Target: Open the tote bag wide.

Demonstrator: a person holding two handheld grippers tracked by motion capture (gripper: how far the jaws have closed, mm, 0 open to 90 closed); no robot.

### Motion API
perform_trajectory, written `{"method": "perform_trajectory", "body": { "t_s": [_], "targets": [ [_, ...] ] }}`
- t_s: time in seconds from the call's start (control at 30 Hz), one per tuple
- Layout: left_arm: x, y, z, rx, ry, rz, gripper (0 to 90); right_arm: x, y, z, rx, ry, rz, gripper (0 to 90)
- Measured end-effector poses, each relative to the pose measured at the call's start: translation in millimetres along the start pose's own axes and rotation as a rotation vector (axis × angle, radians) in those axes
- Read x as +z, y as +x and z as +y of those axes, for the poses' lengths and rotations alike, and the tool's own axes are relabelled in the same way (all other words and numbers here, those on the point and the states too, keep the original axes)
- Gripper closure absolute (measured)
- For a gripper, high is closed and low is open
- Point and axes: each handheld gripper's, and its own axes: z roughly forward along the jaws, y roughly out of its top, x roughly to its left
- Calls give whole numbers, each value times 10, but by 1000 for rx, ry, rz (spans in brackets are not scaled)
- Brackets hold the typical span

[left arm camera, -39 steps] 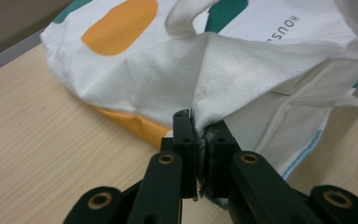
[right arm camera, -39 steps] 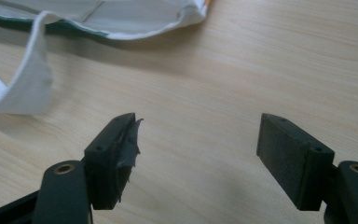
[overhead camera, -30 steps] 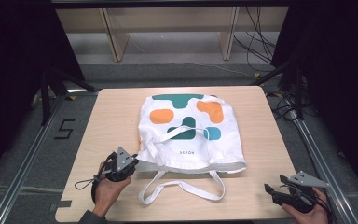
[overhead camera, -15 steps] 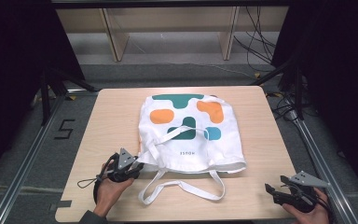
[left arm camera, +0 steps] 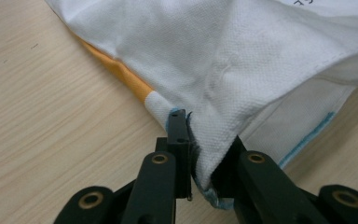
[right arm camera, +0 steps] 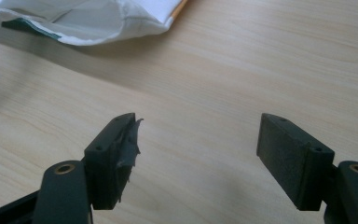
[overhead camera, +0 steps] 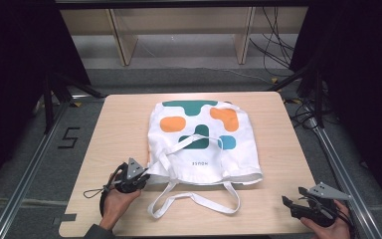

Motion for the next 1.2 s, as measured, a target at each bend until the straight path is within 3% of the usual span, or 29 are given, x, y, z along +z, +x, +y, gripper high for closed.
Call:
{"method": "perform_trajectory", "body": {
  "t_s": [0.03,0.07,0.1,0.13,0.2,0.23,0.27,0.3,0.33,0.4,0.43,0.47,0.53,0.6,0.63,0.67,0.7,0.77,0.8,0.87,0.9,0.93,0.97,1.0,1.03,1.1,1.2],
  "targets": [
    [-9,21,10,26,2,1,812,11,2,1,4,-3,4,300],
    [-4,18,12,25,-4,0,813,14,32,-3,37,13,1,300],
    [10,-25,4,-21,-14,9,813,20,33,-4,34,15,2,300],
    [4,4,7,31,-7,5,813,25,18,7,7,5,7,300],
    [11,-19,5,-10,-18,8,812,16,50,9,30,5,6,300],
    [11,-20,3,-25,-20,8,812,32,51,19,19,0,0,300],
    [-6,11,12,14,-2,-6,812,49,35,37,-11,-9,12,300],
    [-7,9,18,17,-14,7,812,50,71,44,17,-7,12,300],
    [1,-15,18,-12,-22,22,811,82,44,68,-35,-20,12,300],
    [-17,11,18,36,-2,10,810,119,109,105,-11,-22,21,300],
    [4,-17,4,-9,-30,11,809,135,137,130,-7,-16,31,300],
    [-5,6,5,21,-25,6,808,164,131,155,-43,-30,47,300],
    [-11,-2,11,2,-26,15,806,209,183,195,-60,-35,50,300],
    [-16,21,19,46,-16,7,804,265,219,249,-75,-38,56,301],
    [-10,-14,8,-2,-28,8,802,296,234,275,-81,-38,59,301],
    [-30,9,20,34,-8,15,802,318,240,298,-97,-45,53,301],
    [-25,8,17,22,-21,11,801,371,278,362,-86,-46,79,306],
    [-18,-10,15,-8,-31,28,801,399,281,399,-108,-63,66,308],
    [-10,-22,7,-33,-38,18,801,435,337,461,-72,-46,69,309],
    [-17,0,3,-5,-36,1,800,460,350,490,-67,-49,69,310],
    [-22,21,7,28,-36,6,800,496,350,523,-77,-55,78,312],
    [-35,19,9,27,-26,11,799,533,332,558,-103,-62,81,315],
    [-27,-18,1,-27,-39,14,797,548,370,578,-80,-35,68,323],
    [-20,-26,-2,-34,-54,14,796,586,338,601,-139,-57,50,332],
    [-35,-3,8,5,-37,19,794,601,354,612,-132,-36,61,339],
    [-25,-7,-3,-6,-49,11,794,633,376,625,-128,-32,51,348],
    [-23,-14,-10,-17,-61,23,793,700,351,650,-169,-37,38,363]
  ]
}}
